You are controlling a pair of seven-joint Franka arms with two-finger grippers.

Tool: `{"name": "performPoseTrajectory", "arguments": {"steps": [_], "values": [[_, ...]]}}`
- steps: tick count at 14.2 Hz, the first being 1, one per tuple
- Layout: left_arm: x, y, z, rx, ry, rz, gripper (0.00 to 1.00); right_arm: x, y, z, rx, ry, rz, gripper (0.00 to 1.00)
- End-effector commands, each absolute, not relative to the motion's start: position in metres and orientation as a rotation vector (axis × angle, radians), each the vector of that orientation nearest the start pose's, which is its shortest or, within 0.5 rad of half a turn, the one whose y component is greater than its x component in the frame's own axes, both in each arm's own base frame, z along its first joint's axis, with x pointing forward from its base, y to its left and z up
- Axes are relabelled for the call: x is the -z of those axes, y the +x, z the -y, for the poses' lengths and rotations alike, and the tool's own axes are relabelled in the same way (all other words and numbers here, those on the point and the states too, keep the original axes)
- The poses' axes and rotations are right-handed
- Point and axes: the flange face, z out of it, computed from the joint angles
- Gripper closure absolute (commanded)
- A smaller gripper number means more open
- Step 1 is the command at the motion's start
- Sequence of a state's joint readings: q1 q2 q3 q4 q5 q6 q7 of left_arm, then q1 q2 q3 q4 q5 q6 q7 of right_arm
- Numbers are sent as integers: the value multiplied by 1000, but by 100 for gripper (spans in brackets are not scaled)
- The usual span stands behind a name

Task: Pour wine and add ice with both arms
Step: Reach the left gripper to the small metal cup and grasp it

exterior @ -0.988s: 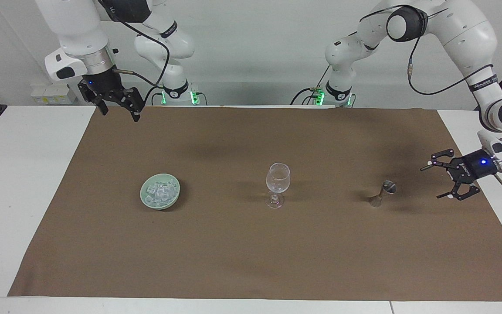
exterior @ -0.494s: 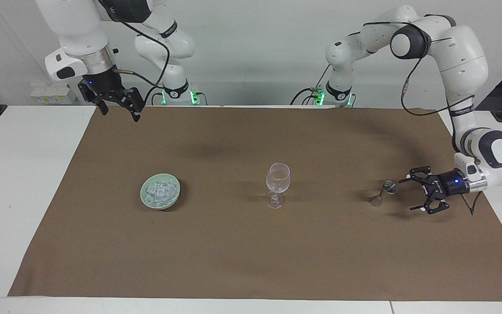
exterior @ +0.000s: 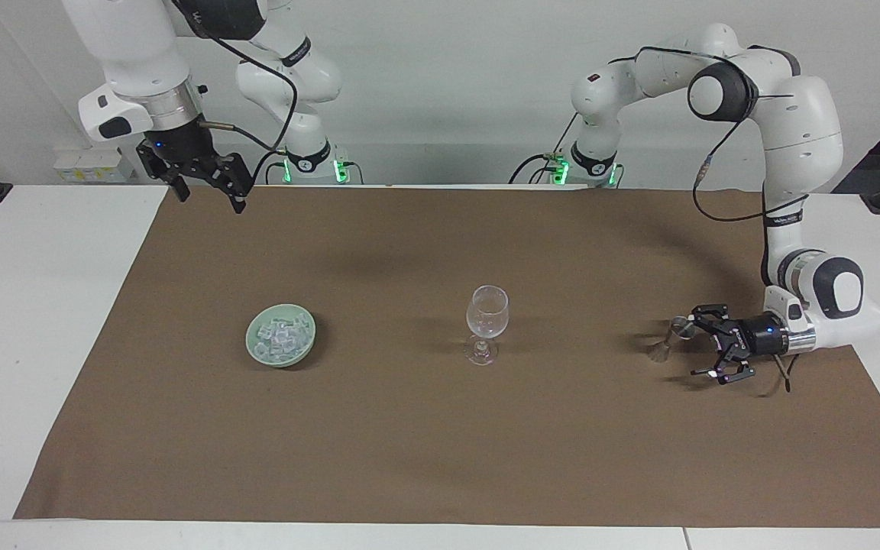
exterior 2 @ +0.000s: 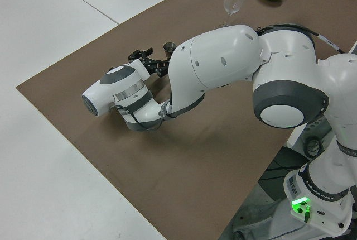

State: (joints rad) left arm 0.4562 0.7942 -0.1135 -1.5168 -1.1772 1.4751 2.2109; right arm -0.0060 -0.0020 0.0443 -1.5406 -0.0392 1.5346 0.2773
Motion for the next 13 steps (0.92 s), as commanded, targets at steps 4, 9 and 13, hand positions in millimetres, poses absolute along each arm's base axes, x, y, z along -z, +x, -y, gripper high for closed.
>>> {"name": "performPoseTrajectory", "arguments": {"steps": [4,9,13], "values": [[-216,639,-133,-1206,1291,1205,3,-639,553,-13,-4,-3137,-356,0],[-203,634,-132,-1202,1280,1171,24,-639,553,-13,-4,-3137,-356,0],[-202,632,-129,-1203,1268,1160,31,-639,553,-13,-4,-3137,-356,0]]}}
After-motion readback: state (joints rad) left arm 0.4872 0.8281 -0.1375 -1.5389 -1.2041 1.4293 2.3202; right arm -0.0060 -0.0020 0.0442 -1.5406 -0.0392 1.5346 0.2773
